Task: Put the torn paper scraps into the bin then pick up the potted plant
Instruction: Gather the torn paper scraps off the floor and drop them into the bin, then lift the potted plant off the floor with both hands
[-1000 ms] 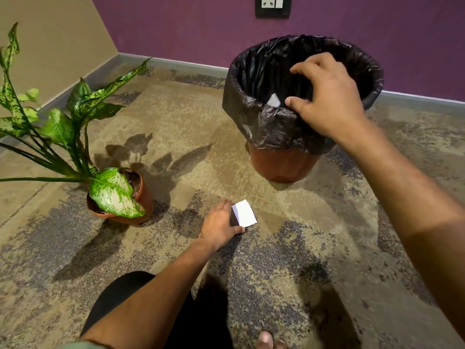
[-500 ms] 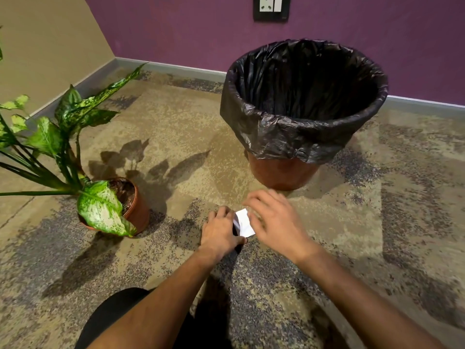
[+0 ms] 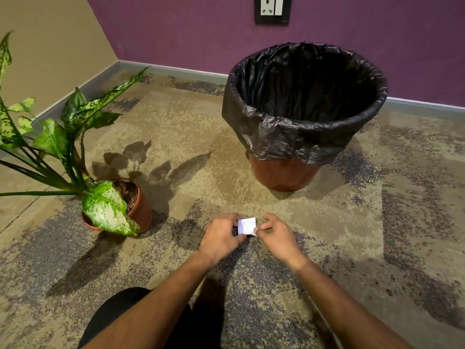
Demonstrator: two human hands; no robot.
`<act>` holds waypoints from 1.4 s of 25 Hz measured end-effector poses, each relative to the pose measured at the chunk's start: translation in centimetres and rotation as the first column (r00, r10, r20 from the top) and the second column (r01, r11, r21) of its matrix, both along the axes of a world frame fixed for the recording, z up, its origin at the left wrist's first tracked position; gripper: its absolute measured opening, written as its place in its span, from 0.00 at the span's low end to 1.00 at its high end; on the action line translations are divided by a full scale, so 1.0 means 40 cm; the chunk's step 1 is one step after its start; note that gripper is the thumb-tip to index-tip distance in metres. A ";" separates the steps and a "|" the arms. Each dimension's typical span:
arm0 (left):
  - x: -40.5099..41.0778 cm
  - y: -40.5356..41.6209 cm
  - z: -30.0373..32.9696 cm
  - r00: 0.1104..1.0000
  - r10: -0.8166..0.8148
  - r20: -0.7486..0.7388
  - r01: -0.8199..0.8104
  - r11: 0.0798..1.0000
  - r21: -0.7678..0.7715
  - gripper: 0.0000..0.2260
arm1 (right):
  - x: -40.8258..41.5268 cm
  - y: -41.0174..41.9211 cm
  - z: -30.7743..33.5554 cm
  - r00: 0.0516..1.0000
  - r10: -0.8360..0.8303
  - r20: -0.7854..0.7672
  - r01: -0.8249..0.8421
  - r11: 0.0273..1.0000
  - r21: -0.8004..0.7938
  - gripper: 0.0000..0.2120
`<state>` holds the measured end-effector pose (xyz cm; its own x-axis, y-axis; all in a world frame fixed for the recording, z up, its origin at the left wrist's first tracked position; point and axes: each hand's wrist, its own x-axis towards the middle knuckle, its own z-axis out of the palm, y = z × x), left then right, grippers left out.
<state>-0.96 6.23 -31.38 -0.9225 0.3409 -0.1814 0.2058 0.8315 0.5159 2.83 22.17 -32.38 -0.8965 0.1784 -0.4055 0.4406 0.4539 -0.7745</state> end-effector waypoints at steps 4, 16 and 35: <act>0.002 -0.011 0.028 1.000 -0.027 -0.015 0.028 0.992 0.120 0.19 | -0.004 -0.012 0.003 0.993 -0.115 0.024 0.118 0.979 -0.166 0.06; -0.032 -0.145 0.104 1.000 0.006 -0.004 -0.005 0.992 0.126 0.31 | -0.065 0.001 0.484 0.749 0.150 -0.645 0.008 0.972 0.235 0.03; 0.140 -0.668 0.051 0.828 0.540 0.150 -0.523 0.841 -0.141 0.30 | -0.169 -0.226 0.386 0.359 0.618 -0.699 -0.281 0.786 0.551 0.09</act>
